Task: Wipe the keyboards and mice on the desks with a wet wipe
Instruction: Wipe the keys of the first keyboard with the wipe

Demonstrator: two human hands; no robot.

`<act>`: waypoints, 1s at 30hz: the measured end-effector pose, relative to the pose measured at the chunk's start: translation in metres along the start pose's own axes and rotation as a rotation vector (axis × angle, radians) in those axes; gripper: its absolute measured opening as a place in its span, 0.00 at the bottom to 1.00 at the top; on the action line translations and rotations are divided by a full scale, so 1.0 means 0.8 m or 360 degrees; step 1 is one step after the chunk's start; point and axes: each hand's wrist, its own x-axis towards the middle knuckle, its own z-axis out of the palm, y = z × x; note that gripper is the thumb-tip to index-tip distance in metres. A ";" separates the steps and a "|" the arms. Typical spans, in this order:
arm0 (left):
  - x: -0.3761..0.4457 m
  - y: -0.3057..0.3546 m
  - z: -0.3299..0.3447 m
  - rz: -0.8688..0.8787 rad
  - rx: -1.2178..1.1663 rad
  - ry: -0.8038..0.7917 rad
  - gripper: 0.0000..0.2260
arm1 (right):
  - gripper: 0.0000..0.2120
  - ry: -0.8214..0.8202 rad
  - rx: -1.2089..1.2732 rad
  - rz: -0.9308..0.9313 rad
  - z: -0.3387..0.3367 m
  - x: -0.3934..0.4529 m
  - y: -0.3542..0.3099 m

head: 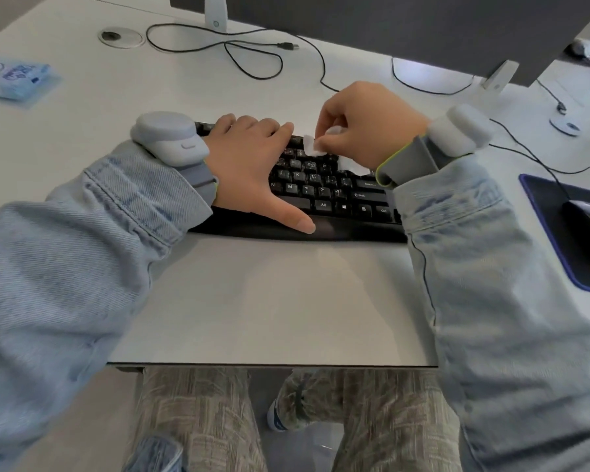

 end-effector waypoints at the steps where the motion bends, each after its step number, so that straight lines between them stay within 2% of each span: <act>1: 0.000 0.000 0.000 0.0001 0.0004 -0.0010 0.69 | 0.02 0.0004 0.0021 -0.0012 -0.001 -0.003 0.001; 6: -0.002 -0.002 -0.001 0.0007 0.0010 -0.0038 0.70 | 0.02 -0.0053 0.0043 0.0027 -0.005 -0.012 0.014; 11: -0.008 -0.001 -0.001 0.0041 0.0021 -0.0072 0.70 | 0.03 0.0078 0.0119 0.0152 -0.015 -0.023 0.045; 17: -0.008 0.002 -0.002 0.0045 0.0011 -0.0092 0.70 | 0.02 -0.0080 0.0161 0.0070 -0.006 -0.025 0.033; 20: -0.007 0.002 -0.001 0.0046 0.0004 -0.0093 0.70 | 0.02 -0.0150 0.0086 0.0124 -0.010 -0.026 0.042; 24: -0.007 0.002 -0.002 0.0052 -0.0001 -0.0080 0.70 | 0.02 0.0043 0.0087 0.0163 -0.013 -0.026 0.046; 28: -0.007 0.004 -0.001 0.0059 0.0001 -0.0062 0.70 | 0.02 -0.0102 0.0091 0.0122 -0.010 -0.026 0.039; 30: -0.006 0.005 0.000 0.0063 0.0002 -0.0047 0.70 | 0.03 -0.0047 0.0030 0.0161 -0.010 -0.025 0.042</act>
